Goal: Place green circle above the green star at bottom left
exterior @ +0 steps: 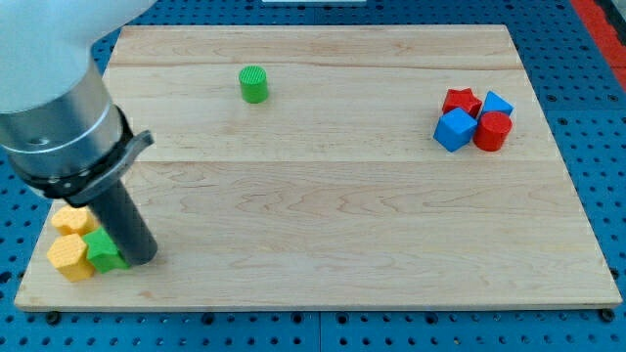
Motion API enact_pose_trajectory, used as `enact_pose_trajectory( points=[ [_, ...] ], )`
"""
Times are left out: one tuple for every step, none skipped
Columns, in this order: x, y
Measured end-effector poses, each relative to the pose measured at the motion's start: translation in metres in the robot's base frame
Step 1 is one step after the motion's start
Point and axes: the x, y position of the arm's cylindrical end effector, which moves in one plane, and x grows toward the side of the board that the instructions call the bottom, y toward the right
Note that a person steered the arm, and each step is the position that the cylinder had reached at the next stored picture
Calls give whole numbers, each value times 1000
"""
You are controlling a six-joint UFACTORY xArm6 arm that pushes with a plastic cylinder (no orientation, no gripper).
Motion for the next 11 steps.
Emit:
enact_pose_trajectory(
  points=[
    [6,10],
    [-48,87],
    [-139,126],
    [-243,168],
    [-320,180],
    [-306,134],
    [-252,128],
    [-220,103],
    [-237,64],
    [-267,43],
    [-269,15]
  ],
)
